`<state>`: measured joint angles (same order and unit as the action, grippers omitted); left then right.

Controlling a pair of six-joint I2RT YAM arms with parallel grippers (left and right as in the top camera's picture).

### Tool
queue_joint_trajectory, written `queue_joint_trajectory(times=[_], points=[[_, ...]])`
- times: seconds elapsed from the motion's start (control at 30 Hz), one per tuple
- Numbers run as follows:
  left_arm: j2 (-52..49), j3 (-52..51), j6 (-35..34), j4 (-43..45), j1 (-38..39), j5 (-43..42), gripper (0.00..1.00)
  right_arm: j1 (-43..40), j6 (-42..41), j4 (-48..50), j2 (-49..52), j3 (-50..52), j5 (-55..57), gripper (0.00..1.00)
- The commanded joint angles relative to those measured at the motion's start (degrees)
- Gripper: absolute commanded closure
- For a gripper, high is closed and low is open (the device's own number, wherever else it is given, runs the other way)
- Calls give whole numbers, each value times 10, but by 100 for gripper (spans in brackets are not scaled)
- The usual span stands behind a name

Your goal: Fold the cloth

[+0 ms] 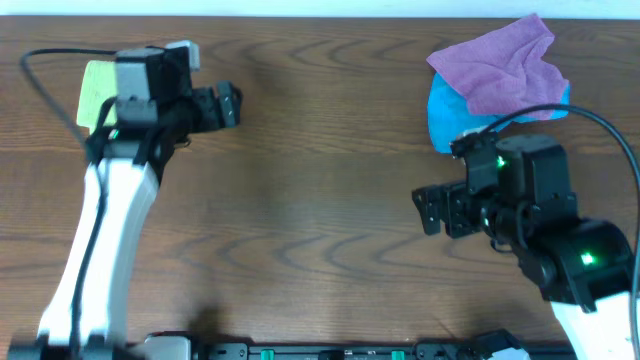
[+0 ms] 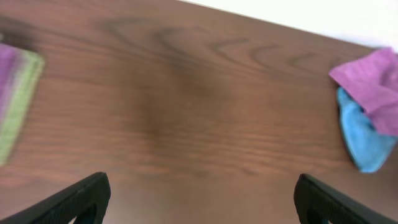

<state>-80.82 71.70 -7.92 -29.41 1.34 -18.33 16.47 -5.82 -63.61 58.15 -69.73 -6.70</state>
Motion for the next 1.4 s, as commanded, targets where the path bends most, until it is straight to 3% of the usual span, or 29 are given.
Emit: queue_joint_trajectory(times=[0.0,0.2,0.4,0.47,0.63,1.13,1.37], points=[[87,9,42,-53,2,70,5,-3,-5,-12,-45,-7,7,1],[233,-25,42,-171,35,110,4,-3,9,-17,-162,32,7,1],[384,-162,13,-180,125,217,4,-3,16,19,-236,154,7,1],[414,-201,10,-170,134,207,4,-3,3,25,-232,173,9,1],[419,-214,0,-188,134,162,4,-3,-23,23,-225,197,3,1],[419,-214,0,-232,134,162,5,-3,-23,4,-225,198,3,1],[497,-255,28,-207,113,209,5,-3,-23,4,-225,198,3,1]])
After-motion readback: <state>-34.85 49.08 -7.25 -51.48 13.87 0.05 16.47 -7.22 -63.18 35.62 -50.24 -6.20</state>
